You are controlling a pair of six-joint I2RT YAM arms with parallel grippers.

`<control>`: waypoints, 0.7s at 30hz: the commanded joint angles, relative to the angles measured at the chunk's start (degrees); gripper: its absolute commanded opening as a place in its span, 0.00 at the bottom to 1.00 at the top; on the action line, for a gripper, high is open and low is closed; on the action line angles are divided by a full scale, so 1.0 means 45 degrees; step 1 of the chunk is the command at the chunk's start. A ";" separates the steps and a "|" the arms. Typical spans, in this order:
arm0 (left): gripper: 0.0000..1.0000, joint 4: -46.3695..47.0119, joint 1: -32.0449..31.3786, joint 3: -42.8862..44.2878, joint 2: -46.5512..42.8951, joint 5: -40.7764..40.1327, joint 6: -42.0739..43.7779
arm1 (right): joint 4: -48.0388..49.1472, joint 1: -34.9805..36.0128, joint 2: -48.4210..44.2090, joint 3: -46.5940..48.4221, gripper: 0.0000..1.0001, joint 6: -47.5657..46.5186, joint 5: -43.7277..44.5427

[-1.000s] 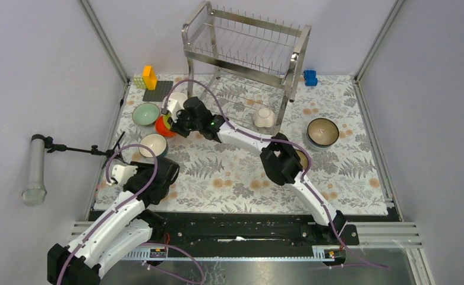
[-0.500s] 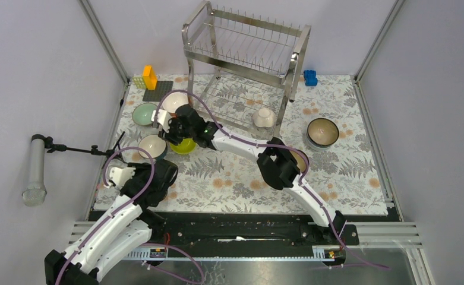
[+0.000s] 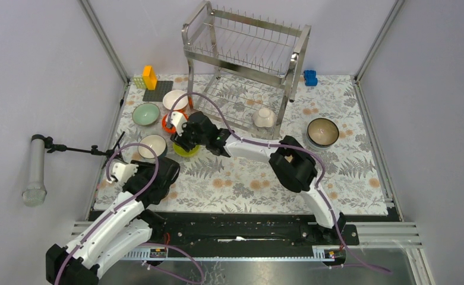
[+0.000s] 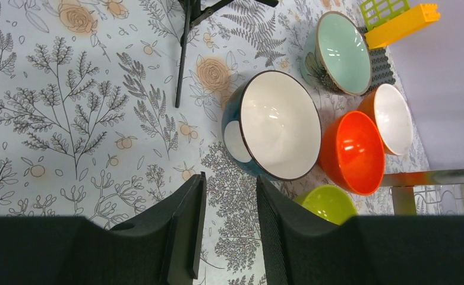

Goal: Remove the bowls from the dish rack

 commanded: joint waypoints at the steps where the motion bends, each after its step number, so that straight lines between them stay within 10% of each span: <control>1: 0.41 0.0713 -0.0058 0.0713 0.0342 -0.0190 0.0963 | 0.1272 0.0014 -0.2136 -0.1120 0.54 0.1862 0.1318; 6: 0.41 0.0907 -0.0082 0.0851 0.0559 -0.0098 0.1438 | -0.0764 0.0020 -0.2406 -0.1015 0.70 0.3954 0.2887; 13: 0.39 0.7202 -0.0080 -0.0132 0.0308 0.2696 0.9450 | -0.1832 0.0015 -0.3375 -0.2372 0.73 0.6008 0.5428; 21: 0.43 0.8094 -0.0082 0.0307 0.1404 0.4714 0.9894 | -0.0604 0.0015 -0.7020 -0.6363 0.74 0.6487 0.7905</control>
